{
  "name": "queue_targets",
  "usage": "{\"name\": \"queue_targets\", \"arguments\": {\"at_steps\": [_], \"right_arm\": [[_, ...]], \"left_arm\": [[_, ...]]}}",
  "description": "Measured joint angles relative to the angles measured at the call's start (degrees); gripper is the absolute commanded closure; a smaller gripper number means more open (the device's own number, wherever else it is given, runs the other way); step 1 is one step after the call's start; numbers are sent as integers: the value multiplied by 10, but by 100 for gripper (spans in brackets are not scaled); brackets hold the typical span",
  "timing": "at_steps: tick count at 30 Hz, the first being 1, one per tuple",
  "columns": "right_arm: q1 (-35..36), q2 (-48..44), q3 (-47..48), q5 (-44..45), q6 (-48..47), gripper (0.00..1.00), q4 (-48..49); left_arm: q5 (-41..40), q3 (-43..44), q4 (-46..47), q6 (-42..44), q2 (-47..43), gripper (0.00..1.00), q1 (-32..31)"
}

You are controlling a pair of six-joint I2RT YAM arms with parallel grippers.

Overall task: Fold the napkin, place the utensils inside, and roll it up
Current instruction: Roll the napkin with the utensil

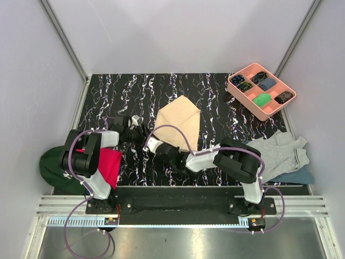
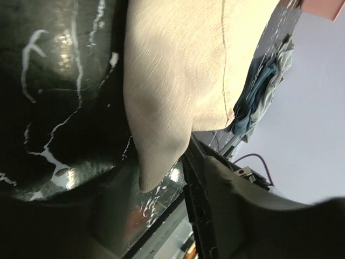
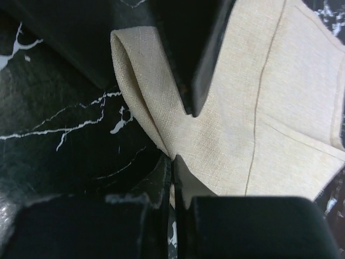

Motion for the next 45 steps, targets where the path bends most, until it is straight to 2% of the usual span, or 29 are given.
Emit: {"name": "queue_targets", "arguments": {"at_steps": [4,16,22,27,34,45], "right_arm": [[-31,-10,27,-71,20,100,-59],[-132,-43,95,-332,111,100,-254],[-179,-38,151,-475,148,100,-330],[-216,4,218,-593,168,100,-388],[-250,96,279,-705,186,100,-451],[-284,141,321,-812,227,100,-491]], "left_arm": [[-19,-7,-2,3,-12,28,13],[-147,-77,15,44,-172,26,20],[-208,-81,18,92,-224,26,-43],[-243,-99,40,130,-266,26,-74],[-250,-139,101,169,-266,25,-114],[-271,-155,142,211,-243,23,-133]]}}
